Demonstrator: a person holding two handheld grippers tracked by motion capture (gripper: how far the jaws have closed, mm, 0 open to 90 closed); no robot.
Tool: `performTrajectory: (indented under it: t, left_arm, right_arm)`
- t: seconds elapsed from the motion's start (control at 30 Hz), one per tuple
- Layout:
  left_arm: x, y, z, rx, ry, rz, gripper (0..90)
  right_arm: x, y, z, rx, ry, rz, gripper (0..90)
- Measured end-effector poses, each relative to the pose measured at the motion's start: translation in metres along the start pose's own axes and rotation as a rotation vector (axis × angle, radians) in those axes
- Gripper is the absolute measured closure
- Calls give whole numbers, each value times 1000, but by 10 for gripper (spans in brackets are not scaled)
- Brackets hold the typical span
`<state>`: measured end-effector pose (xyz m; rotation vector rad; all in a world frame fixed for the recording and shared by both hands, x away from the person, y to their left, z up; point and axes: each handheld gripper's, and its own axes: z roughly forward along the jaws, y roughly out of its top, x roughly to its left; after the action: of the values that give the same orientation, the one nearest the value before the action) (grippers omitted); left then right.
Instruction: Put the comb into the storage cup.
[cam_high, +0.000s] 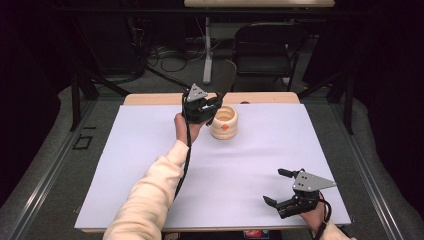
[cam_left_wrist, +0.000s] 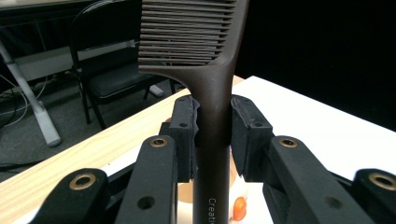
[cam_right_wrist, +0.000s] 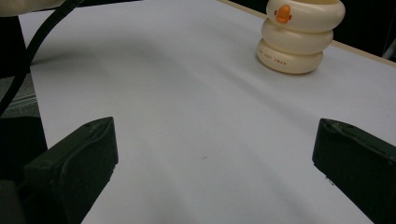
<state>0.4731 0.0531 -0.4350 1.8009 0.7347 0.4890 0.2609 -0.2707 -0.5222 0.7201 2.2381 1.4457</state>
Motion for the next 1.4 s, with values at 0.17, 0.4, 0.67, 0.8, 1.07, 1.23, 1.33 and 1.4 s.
performTrajectory:
  t: [0.17, 0.4, 0.67, 0.8, 1.07, 1.23, 1.33, 1.4]
  left_arm:
    - [-1, 2, 1, -7, 2, 4, 723]
    - [-1, 4, 4, -17, 5, 3, 723]
    - [-1, 6, 7, -30, 6, 5, 723]
    - [-2, 8, 9, -29, 5, 9, 723]
    - [-2, 10, 12, -47, 6, 15, 723]
    - [-1, 13, 13, -50, 4, 17, 723]
    - [-1, 14, 16, -56, 4, 16, 723]
    - [-2, 14, 17, -60, 2, 16, 723]
  right_arm:
    - [0, 0, 0, 0, 0, 0, 0]
    - [0, 0, 0, 0, 0, 0, 0]
    - [0, 0, 0, -2, 0, -2, 0]
    - [0, 0, 0, -3, 0, -1, 0]
    - [0, 1, 0, -6, 0, -2, 0]
    - [0, 1, 0, -4, 1, -5, 0]
    - [0, 0, 0, -4, 3, -4, 0]
    - [0, 0, 0, -6, 2, -4, 0]
